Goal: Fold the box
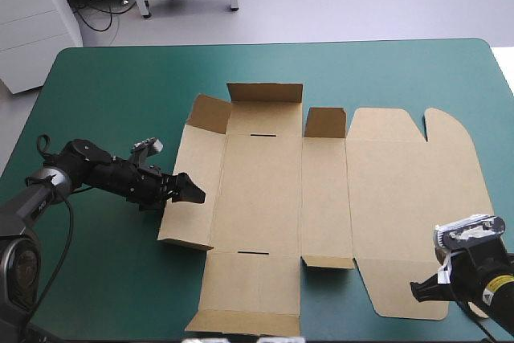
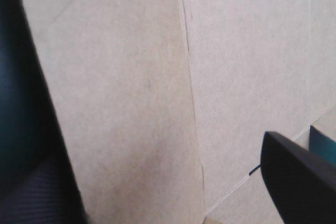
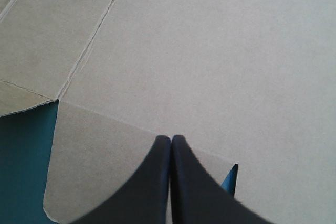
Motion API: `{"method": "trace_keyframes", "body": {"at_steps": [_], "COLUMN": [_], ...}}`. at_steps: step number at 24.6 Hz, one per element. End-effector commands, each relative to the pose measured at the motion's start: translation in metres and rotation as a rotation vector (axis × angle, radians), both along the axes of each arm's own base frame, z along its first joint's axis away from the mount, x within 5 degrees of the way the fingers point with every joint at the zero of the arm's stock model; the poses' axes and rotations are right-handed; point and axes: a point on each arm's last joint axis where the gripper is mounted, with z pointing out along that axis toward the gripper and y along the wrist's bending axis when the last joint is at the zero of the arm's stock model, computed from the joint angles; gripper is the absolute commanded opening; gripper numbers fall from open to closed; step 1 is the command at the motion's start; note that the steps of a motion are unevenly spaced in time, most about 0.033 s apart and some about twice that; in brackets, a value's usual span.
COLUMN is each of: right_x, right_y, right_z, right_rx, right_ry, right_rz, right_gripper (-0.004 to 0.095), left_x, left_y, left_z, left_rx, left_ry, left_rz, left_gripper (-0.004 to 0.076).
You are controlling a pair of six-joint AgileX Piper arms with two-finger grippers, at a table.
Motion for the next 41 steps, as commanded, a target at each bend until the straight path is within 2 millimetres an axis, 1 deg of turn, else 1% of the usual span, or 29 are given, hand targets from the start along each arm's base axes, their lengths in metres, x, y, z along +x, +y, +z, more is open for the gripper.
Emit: {"method": "trace_keyframes", "body": {"at_steps": [1, 2, 4, 5, 7, 8, 9, 10, 11, 13, 18, 21, 23, 28, 30, 35, 36, 38, 41], "right_x": [0.003, 0.003, 0.003, 0.003, 0.003, 0.003, 0.003, 0.003, 0.003, 0.003, 0.003, 0.003, 0.003, 0.004, 0.005, 0.005, 0.005, 0.005, 0.005], "right_y": [0.0, 0.0, 0.0, 0.0, 0.0, 0.0, 0.0, 0.0, 0.0, 0.0, 0.0, 0.0, 0.0, 0.0, 0.0, 0.0, 0.0, 0.0, 0.0], "right_z": [0.009, 0.009, 0.009, 0.009, 0.009, 0.009, 0.009, 0.009, 0.009, 0.009, 0.009, 0.009, 0.009, 0.011, 0.012, 0.015, 0.015, 0.015, 0.015], "right_rx": [0.009, 0.009, 0.009, 0.009, 0.009, 0.009, 0.009, 0.009, 0.009, 0.009, 0.008, 0.008, 0.009, 0.004, 0.003, 0.007, 0.007, 0.006, 0.006], "right_ry": [-0.053, -0.053, -0.053, -0.053, -0.053, -0.053, -0.053, -0.053, -0.053, -0.053, -0.053, -0.053, -0.055, -0.076, -0.086, -0.097, -0.097, -0.096, -0.096], "right_rz": [-0.003, -0.003, -0.003, -0.003, -0.003, -0.003, -0.003, -0.003, -0.003, -0.003, -0.002, -0.002, -0.002, -0.003, -0.003, -0.002, -0.002, -0.003, -0.003], "right_gripper": [-0.0022, -0.0023, -0.0023, -0.0023, -0.0023, -0.0023, -0.0023, -0.0023, -0.0023, -0.0023, -0.0023, -0.0023, -0.0022, -0.0022, -0.0023, -0.0022, -0.0022, -0.0023, -0.0023], "left_x": [0.004, 0.003, 0.001, 0.001, 0.001, 0.001, 0.001, 0.001, 0.001, 0.0, 0.009, 0.017, 0.023, 0.037, 0.042, 0.047, 0.047, 0.045, 0.041], "left_y": [-0.003, -0.004, -0.005, -0.006, -0.006, -0.006, -0.006, -0.006, -0.006, -0.006, -0.006, -0.005, -0.005, -0.006, -0.01, -0.036, -0.039, -0.053, -0.068], "left_z": [0.007, 0.006, 0.004, 0.003, 0.002, 0.002, 0.002, 0.002, 0.002, 0.002, 0.006, 0.018, 0.03, 0.07, 0.09, 0.141, 0.147, 0.17, 0.196], "left_rx": [-0.018, -0.025, -0.043, -0.046, -0.05, -0.05, -0.05, -0.049, -0.047, -0.052, -0.054, -0.033, -0.026, -0.01, 0.04, 0.233, 0.259, 0.361, 0.494], "left_ry": [-0.01, 0.002, 0.037, 0.044, 0.055, 0.055, 0.055, 0.054, 0.049, 0.049, -0.027, -0.093, -0.141, -0.248, -0.294, -0.455, -0.477, -0.57, -0.691], "left_rz": [0.045, 0.036, 0.014, 0.01, 0.006, 0.006, 0.006, 0.007, 0.008, -0.008, 0.006, -0.004, -0.007, -0.044, -0.07, -0.192, -0.205, -0.249, -0.291], "left_gripper": [0.0638, 0.0608, 0.0464, 0.0412, 0.0274, 0.0148, 0.0101, 0.0, -0.003, -0.0032, -0.0032, -0.0032, -0.0032, -0.0032, -0.0032, -0.0032, -0.0032, -0.0032, -0.0032]}}
